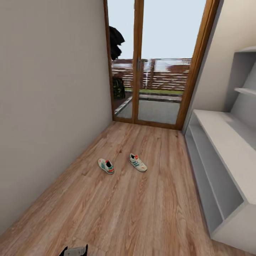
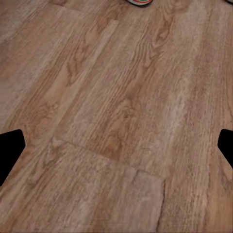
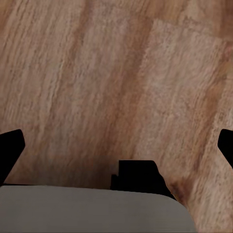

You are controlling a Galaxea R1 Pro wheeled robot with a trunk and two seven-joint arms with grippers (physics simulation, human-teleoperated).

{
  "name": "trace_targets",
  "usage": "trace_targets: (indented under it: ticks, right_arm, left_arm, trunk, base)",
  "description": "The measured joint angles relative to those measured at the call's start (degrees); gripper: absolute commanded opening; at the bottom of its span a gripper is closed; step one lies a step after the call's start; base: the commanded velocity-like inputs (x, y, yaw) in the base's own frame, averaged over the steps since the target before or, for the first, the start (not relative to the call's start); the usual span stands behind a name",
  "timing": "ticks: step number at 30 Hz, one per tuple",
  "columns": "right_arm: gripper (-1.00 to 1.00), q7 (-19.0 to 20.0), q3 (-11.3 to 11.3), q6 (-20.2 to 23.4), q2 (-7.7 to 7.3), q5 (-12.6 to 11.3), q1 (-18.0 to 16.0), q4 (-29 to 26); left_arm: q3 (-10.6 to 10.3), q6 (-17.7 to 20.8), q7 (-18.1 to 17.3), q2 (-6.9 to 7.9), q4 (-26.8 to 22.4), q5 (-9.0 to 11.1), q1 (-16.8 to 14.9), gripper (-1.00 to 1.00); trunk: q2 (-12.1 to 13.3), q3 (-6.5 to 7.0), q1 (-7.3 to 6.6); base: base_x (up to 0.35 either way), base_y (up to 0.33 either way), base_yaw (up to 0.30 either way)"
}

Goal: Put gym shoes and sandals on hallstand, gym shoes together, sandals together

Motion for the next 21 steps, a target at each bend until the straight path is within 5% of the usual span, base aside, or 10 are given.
trace_targets:
  ticks: [21]
  right_arm:
    - [1.0,0.0,0.0,0.0,-0.02,0.0,0.0,-0.01]
  left_arm:
    - [-0.01,0.0,0.0,0.0,0.01,0.0,0.0,1.0]
  trunk:
    - [0.0,-1.42,0.0]
  base:
    - [0.279,0.007,0.198]
